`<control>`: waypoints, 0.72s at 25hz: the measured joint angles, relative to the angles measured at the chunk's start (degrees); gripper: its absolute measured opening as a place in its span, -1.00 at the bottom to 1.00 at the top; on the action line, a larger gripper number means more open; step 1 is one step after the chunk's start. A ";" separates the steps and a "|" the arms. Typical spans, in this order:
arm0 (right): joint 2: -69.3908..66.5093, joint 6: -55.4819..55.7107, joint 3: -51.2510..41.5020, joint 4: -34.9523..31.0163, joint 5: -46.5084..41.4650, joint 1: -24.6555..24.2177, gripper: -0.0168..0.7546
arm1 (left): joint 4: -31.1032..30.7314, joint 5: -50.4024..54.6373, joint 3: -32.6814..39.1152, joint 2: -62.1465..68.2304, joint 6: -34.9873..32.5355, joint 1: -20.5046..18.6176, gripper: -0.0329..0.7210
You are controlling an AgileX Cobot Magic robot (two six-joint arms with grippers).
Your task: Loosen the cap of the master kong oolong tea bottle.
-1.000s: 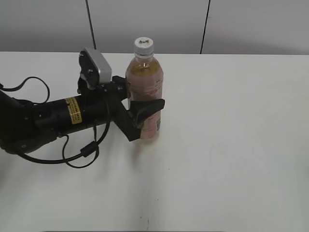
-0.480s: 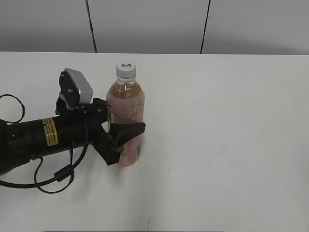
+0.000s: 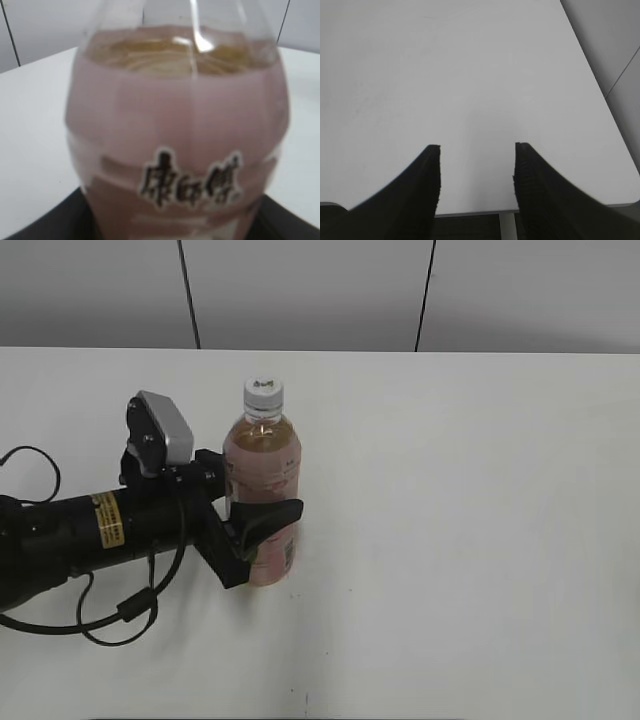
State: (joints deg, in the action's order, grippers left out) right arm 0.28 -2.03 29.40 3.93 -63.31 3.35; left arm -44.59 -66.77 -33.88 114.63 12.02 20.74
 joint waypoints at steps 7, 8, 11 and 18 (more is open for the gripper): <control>0.00 0.00 0.00 0.00 0.00 0.00 -0.01 | -0.36 -0.78 -0.04 0.41 -0.06 -0.02 0.15; 0.00 0.00 0.00 0.00 0.00 0.00 -0.01 | -0.50 -0.78 -0.04 0.41 -0.14 -0.02 0.15; 0.00 0.00 0.00 0.00 0.00 0.00 -0.01 | -0.74 -0.91 0.18 0.41 -0.49 -0.06 0.15; 0.00 0.00 0.00 0.00 0.00 0.00 -0.01 | -0.36 -3.10 2.83 0.41 -2.33 -1.48 0.15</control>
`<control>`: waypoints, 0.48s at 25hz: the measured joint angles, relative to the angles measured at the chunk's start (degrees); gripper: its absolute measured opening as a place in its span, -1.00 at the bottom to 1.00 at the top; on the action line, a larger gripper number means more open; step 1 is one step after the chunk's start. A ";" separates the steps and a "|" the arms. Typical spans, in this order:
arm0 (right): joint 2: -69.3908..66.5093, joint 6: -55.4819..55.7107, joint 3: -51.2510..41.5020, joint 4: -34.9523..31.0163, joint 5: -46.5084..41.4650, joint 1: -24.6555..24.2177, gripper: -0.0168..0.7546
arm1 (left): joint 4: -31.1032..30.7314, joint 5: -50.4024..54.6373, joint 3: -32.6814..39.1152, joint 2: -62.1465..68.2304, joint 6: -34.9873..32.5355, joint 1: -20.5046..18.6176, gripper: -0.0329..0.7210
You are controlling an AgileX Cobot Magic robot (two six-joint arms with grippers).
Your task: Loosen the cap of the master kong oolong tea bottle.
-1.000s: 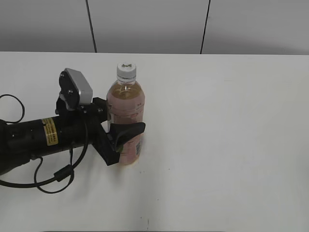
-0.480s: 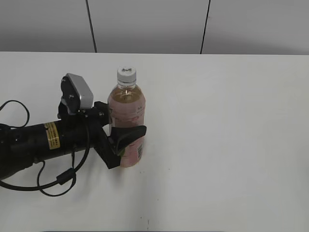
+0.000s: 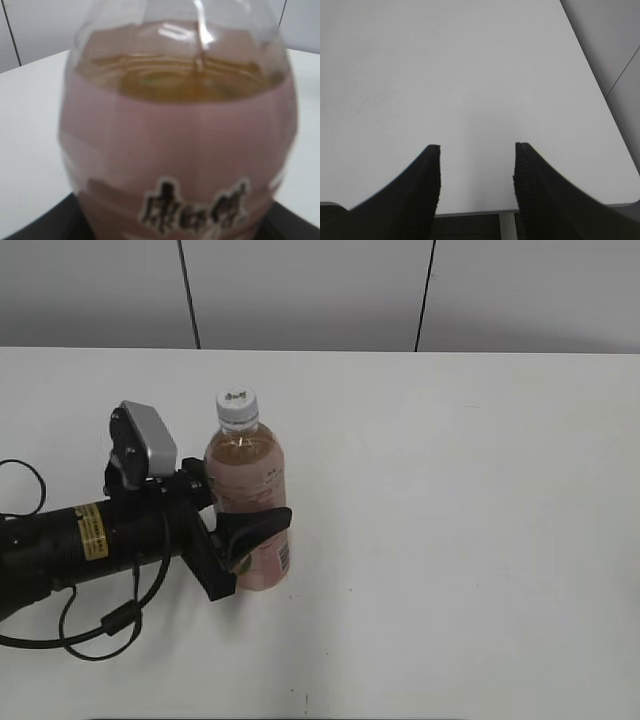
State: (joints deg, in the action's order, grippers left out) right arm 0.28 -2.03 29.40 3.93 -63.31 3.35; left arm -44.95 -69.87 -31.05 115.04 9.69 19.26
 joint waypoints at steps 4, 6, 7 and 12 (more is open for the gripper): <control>0.00 0.00 0.00 0.00 0.00 0.00 -0.01 | 0.00 -0.33 0.33 0.00 -0.13 -0.38 0.15; 0.00 0.00 0.00 0.00 0.00 0.00 -0.01 | 0.00 -0.39 0.33 0.00 -0.13 -0.38 0.15; 0.00 0.00 0.00 -0.16 0.00 0.00 -0.01 | 0.00 -0.39 0.33 0.00 -0.13 -0.38 0.15; -0.18 -0.25 0.18 -3.49 0.86 0.00 -0.01 | -0.05 -0.45 0.33 0.00 -0.13 -0.38 0.15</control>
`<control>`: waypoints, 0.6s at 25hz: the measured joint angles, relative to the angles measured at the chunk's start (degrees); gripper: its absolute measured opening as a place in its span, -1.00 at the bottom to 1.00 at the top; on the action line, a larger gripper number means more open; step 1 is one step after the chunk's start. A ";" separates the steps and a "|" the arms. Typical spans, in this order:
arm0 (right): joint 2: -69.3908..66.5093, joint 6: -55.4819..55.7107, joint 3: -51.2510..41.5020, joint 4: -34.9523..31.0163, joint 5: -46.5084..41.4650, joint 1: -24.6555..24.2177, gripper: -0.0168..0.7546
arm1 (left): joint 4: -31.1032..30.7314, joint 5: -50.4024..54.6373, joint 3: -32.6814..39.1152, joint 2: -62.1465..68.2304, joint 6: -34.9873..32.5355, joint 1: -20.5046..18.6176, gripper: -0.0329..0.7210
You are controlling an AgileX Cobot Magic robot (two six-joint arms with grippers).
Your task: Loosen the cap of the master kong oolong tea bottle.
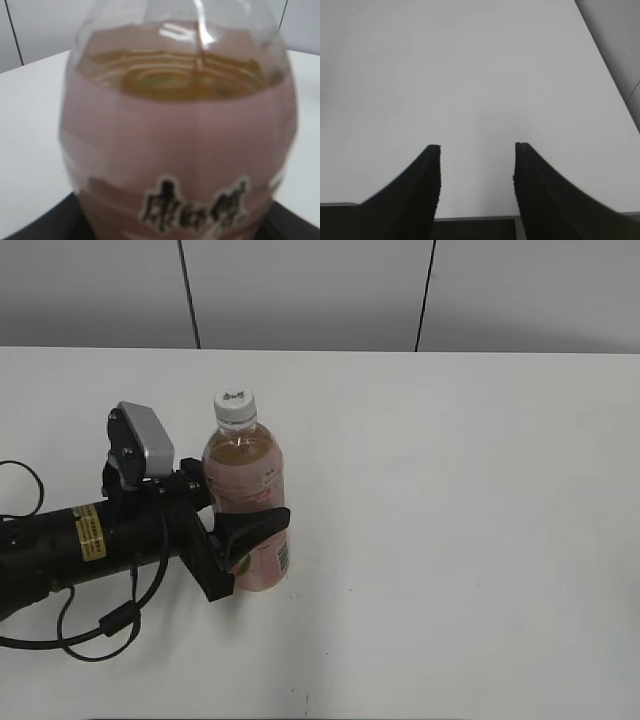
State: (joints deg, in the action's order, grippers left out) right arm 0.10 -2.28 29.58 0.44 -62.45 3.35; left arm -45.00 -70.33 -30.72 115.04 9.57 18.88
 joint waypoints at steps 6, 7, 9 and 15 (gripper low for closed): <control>-15.60 -0.12 0.87 -1.08 0.79 0.00 -0.01 | 0.00 0.00 0.00 0.00 -0.06 0.00 0.15; -19.29 -0.17 1.40 -1.20 1.20 0.00 -0.01 | 0.00 0.00 0.00 0.00 -0.06 0.00 0.15; -25.70 -0.46 2.73 -1.27 2.33 0.00 -0.01 | 0.00 0.00 0.00 0.00 -0.11 0.00 0.15; -44.11 -4.79 8.45 -4.23 4.42 0.00 -0.01 | 0.00 0.00 0.00 0.00 -0.11 0.00 0.15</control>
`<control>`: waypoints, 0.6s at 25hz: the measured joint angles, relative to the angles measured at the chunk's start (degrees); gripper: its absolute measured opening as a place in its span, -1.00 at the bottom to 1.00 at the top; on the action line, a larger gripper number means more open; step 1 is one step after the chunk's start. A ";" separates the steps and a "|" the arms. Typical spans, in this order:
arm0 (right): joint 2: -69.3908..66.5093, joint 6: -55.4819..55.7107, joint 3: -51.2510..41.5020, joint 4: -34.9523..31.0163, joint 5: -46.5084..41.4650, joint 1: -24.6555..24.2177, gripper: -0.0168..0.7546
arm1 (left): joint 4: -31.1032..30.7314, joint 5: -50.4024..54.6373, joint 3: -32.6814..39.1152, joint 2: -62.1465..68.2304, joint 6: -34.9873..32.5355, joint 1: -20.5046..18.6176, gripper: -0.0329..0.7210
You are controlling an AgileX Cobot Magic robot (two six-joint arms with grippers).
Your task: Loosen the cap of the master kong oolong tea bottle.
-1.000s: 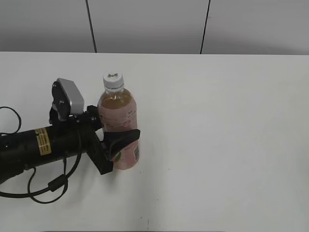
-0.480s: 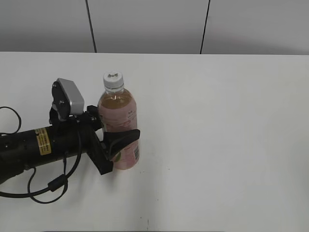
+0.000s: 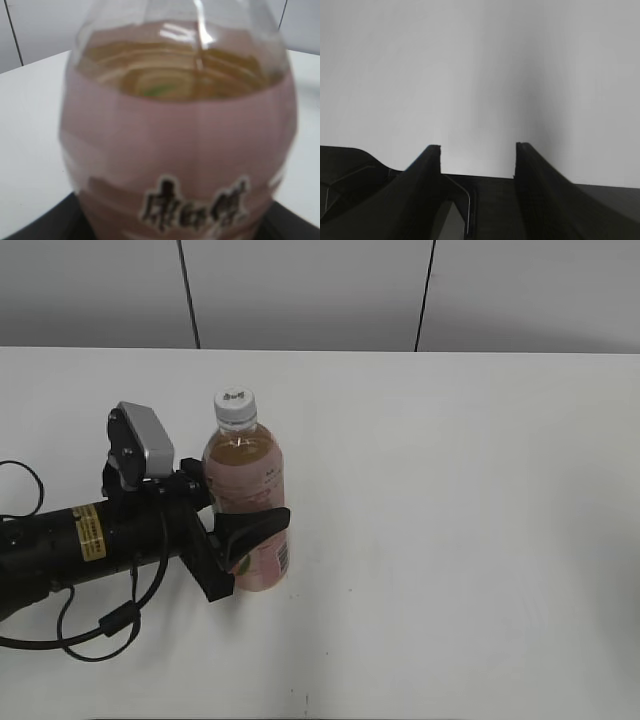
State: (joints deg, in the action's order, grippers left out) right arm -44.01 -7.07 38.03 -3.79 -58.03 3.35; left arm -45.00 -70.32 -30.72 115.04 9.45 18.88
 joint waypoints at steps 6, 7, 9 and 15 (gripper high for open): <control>-16.55 -4.94 8.78 -7.34 -0.96 0.00 -0.01 | -0.11 -0.11 0.00 0.00 0.00 0.00 0.15; -18.89 -5.19 10.66 -7.87 -1.74 0.00 -0.01 | -0.11 -0.11 0.00 0.00 -0.06 0.00 0.15; -22.85 -5.46 13.93 -8.11 -3.70 0.00 -0.03 | -0.11 -0.11 0.00 0.00 -0.06 0.00 0.15; -32.94 -4.04 24.60 -8.01 -8.28 0.00 -0.06 | -0.11 -0.11 0.00 0.00 -0.06 0.00 0.15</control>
State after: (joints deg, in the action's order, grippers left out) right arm -76.94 -11.11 62.63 -11.80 -66.31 3.35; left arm -45.11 -70.43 -30.72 115.04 9.39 18.88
